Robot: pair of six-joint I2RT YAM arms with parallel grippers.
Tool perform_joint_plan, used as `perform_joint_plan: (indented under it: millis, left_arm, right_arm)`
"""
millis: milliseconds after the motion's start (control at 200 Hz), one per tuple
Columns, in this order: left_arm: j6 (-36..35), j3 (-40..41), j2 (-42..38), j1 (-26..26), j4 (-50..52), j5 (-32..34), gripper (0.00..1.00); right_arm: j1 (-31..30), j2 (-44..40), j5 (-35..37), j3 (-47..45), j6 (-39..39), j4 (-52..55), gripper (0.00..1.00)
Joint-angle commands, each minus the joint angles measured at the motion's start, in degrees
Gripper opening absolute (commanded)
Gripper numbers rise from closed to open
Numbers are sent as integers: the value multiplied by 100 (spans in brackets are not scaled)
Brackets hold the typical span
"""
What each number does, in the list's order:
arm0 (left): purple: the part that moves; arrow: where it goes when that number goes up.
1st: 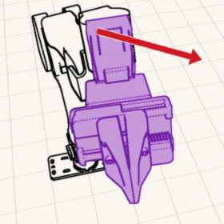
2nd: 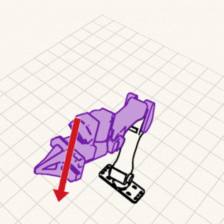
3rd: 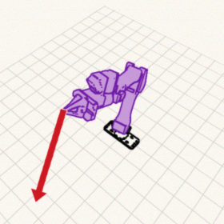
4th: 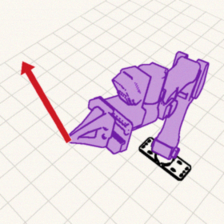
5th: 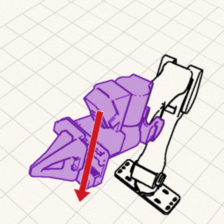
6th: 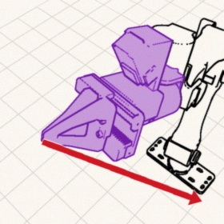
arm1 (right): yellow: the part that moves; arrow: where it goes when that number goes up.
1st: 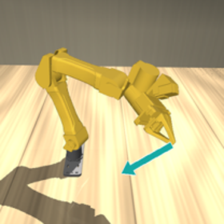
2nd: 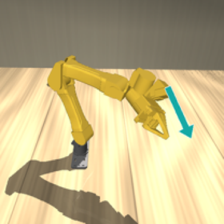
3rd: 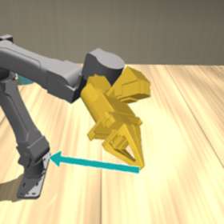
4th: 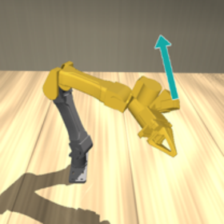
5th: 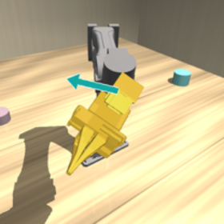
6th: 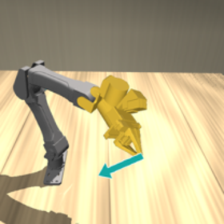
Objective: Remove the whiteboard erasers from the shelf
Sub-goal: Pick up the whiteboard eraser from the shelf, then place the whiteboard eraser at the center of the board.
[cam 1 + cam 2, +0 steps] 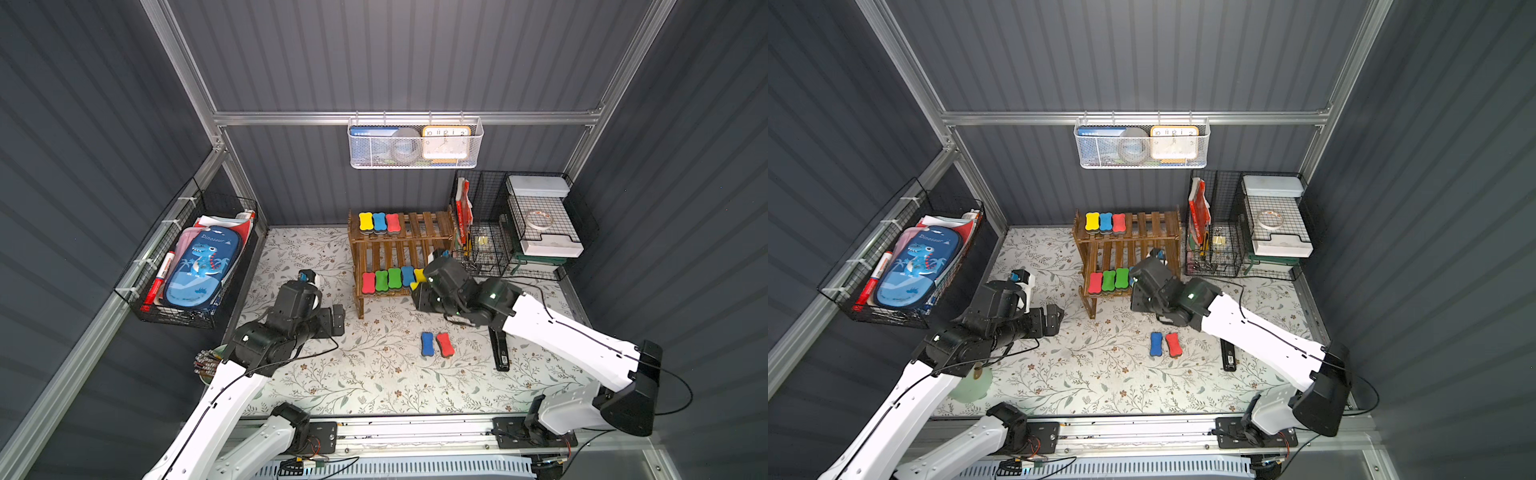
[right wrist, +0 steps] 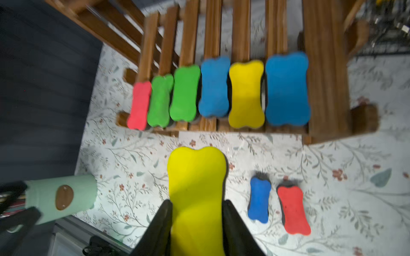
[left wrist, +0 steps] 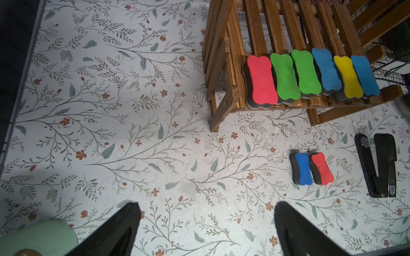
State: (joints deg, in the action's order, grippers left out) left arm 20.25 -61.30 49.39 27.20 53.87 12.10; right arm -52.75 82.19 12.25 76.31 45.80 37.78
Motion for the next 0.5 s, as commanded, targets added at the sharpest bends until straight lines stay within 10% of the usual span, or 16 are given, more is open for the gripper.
perform_joint_plan:
  millis: [0,495]
  left_arm:
    - [-153,57,-90,-35,92,92,99]
    - [-188,-5,-124,-33,255,54,99]
  right_arm:
    - [-310,161,115,-519,724,-471,32]
    - [-522,1497,646,-1356,1459,-1331,31]
